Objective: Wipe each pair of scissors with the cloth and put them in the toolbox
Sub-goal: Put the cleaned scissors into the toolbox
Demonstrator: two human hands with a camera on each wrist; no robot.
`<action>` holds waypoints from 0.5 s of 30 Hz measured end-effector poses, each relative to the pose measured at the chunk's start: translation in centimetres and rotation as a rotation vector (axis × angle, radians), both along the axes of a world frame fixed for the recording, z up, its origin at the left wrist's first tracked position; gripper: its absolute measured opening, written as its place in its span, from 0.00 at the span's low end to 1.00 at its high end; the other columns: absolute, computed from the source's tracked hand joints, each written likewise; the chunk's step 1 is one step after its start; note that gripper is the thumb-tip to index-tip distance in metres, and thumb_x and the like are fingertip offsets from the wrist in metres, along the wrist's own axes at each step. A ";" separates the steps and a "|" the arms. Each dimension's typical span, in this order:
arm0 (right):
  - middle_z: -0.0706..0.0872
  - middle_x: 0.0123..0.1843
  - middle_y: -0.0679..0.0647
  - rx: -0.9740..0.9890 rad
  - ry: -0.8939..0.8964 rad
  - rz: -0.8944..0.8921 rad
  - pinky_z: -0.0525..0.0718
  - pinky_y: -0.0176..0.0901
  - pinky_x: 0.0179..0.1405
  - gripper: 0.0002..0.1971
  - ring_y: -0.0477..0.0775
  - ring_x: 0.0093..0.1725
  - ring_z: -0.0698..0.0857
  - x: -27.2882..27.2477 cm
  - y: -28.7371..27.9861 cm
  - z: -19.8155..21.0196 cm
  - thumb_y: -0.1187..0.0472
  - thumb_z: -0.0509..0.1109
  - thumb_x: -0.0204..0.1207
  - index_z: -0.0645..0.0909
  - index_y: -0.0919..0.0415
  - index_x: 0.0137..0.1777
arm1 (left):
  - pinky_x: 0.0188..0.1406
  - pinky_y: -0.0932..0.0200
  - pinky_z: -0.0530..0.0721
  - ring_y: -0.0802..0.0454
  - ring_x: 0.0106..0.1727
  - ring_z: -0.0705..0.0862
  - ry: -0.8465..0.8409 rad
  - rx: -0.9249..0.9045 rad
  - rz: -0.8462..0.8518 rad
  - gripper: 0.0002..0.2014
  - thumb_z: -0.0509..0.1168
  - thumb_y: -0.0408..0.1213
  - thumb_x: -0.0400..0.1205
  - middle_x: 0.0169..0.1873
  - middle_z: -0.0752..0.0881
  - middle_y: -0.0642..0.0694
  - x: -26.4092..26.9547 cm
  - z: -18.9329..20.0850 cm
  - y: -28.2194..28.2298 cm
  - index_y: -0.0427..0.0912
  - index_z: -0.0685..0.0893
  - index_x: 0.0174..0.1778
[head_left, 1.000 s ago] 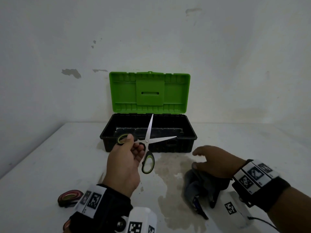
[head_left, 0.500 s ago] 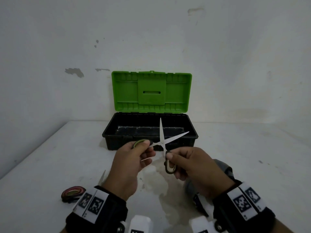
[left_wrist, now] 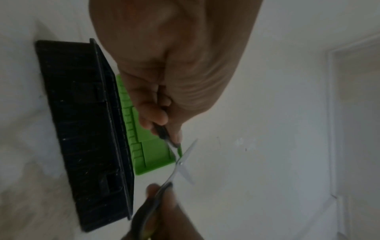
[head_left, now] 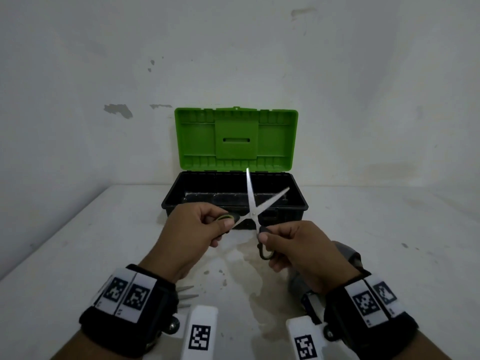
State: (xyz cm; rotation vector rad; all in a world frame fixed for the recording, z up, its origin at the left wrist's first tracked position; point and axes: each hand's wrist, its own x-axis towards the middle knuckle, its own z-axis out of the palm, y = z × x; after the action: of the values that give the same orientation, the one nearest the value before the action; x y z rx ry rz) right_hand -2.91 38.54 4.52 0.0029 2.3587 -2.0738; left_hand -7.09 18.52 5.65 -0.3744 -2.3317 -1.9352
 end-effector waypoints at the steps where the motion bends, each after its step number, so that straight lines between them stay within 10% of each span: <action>1: 0.86 0.34 0.63 -0.075 -0.005 -0.015 0.85 0.41 0.26 0.07 0.55 0.26 0.84 -0.2 -0.3 -0.2 0.64 0.74 0.79 0.90 0.69 0.45 | 0.25 0.65 0.80 0.56 0.26 0.82 -0.008 0.040 0.011 0.02 0.76 0.31 0.75 0.25 0.86 0.48 0.1 -0.4 0.6 0.40 0.90 0.41; 15: 0.84 0.31 0.59 -0.244 0.107 -0.144 0.84 0.42 0.26 0.08 0.56 0.25 0.83 -1.9 -3.3 -1.0 0.64 0.73 0.80 0.91 0.67 0.44 | 0.27 0.64 0.82 0.56 0.30 0.84 -0.078 0.269 0.127 0.04 0.73 0.34 0.79 0.31 0.88 0.43 0.3 -2.4 3.3 0.38 0.88 0.45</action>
State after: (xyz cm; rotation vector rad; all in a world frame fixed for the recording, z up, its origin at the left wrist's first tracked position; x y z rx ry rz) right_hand -4.78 35.19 3.47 0.0654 2.2040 -2.4760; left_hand -6.83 21.77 3.28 -0.1270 -2.0414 -2.1947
